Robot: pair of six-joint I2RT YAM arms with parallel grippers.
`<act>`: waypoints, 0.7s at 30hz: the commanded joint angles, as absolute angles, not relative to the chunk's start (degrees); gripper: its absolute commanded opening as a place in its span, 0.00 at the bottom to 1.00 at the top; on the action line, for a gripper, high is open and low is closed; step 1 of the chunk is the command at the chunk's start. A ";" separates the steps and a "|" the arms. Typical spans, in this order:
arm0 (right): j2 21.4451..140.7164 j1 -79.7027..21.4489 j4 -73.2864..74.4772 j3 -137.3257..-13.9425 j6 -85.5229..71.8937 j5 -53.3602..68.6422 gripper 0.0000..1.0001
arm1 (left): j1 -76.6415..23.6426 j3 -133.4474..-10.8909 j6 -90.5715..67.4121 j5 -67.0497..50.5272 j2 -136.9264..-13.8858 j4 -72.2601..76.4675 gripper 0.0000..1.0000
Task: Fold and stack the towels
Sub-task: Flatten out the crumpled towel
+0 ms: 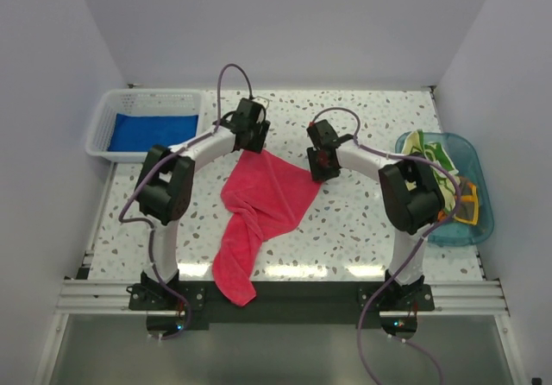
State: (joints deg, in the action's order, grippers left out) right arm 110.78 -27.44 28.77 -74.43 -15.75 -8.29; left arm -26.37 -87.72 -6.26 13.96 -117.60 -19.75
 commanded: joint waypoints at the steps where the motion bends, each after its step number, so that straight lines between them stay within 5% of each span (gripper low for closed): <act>1: 111.00 -27.16 30.23 -75.23 -17.66 -12.30 0.38 | -25.84 -90.26 -4.92 12.48 -118.39 -18.11 0.69; 8: 113.38 -27.25 29.88 -73.83 -17.49 -12.22 0.35 | -25.31 -92.11 -4.57 12.83 -120.50 -17.75 0.70; 13: 113.99 -27.25 29.00 -72.86 -16.18 -10.90 0.00 | -25.05 -92.99 -4.57 14.15 -121.99 -17.49 0.70; 21: 113.56 -27.25 28.83 -72.25 -15.29 -10.63 0.00 | -24.79 -93.69 -5.27 11.43 -123.48 -17.58 0.68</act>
